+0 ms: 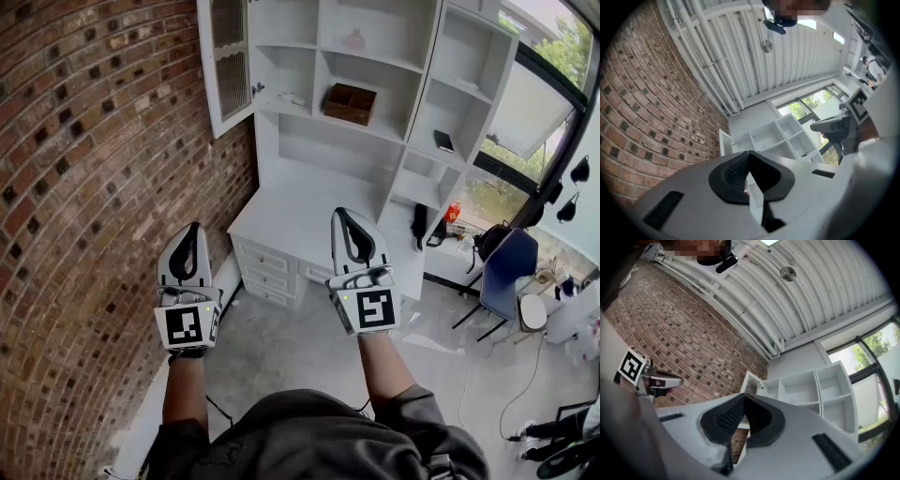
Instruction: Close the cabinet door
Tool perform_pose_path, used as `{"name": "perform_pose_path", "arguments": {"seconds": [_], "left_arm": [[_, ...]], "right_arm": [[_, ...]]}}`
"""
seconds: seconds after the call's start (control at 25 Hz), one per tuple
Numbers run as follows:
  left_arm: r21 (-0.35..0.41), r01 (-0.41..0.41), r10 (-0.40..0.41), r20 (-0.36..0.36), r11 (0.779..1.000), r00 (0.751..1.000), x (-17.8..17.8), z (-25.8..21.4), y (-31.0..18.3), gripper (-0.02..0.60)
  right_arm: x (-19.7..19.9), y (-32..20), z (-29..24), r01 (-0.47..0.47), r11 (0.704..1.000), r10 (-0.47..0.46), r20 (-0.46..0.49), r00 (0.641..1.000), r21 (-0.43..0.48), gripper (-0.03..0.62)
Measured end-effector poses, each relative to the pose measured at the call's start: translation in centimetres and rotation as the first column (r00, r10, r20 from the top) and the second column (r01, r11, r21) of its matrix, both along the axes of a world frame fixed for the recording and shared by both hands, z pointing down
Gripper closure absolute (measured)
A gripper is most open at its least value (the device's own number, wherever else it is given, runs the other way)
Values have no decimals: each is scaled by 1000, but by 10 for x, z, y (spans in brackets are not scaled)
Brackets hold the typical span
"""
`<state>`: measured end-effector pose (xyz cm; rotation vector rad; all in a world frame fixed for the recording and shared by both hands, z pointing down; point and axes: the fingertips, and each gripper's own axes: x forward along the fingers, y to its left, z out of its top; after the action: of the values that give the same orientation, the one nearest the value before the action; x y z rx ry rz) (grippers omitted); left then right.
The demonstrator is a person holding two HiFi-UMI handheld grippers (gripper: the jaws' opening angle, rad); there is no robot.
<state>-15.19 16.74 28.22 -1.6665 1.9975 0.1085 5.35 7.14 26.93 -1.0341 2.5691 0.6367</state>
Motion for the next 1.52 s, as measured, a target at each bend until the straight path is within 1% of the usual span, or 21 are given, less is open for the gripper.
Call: {"name": "perform_pose_path", "arguments": {"seconds": [0.36, 0.52, 0.6, 0.72, 0.76, 0.84, 0.88, 0.92, 1.08, 1.24, 1.52], "left_arm": [[-4, -3, 3, 10, 1000, 1000, 4, 0, 1, 580], [15, -7, 7, 0, 1000, 1000, 1, -3, 4, 578], [25, -13, 13, -5, 1000, 1000, 1, -6, 4, 496], [45, -21, 21, -1, 999, 1000, 2, -13, 6, 418], [53, -26, 27, -4, 998, 1000, 3, -15, 7, 367], [68, -38, 39, -16, 997, 999, 3, -18, 10, 317], [74, -42, 44, -21, 996, 999, 3, -19, 10, 282], [75, -46, 48, -25, 996, 999, 3, -20, 11, 267], [69, -49, 51, -27, 996, 998, 4, -20, 9, 264], [67, -44, 46, -20, 997, 999, 8, -21, 6, 264], [52, -23, 24, -17, 998, 1000, 19, -20, -7, 264]], "right_arm": [[-2, -2, -5, 1, 1000, -1, 3, 1000, 14, 595], [-3, -1, -6, 3, 1000, -3, 5, 1000, 13, 595], [-3, -1, -8, 6, 1000, -6, 8, 1000, 15, 595], [-2, 0, -11, 10, 1000, -11, 13, 1000, 22, 595], [-2, 0, -11, 10, 1000, -10, 13, 1000, 24, 595], [-1, 0, -11, 10, 1000, -10, 11, 1000, 24, 595], [0, 0, -11, 12, 1000, -12, 11, 1000, 23, 595], [0, 0, -11, 16, 1000, -16, 14, 1000, 21, 595], [-1, 1, -11, 36, 999, -36, 22, 999, 17, 595], [-1, 0, -8, 49, 999, -49, 11, 999, 14, 595], [10, -13, -1, 71, 997, -71, 2, 997, -2, 595]]}}
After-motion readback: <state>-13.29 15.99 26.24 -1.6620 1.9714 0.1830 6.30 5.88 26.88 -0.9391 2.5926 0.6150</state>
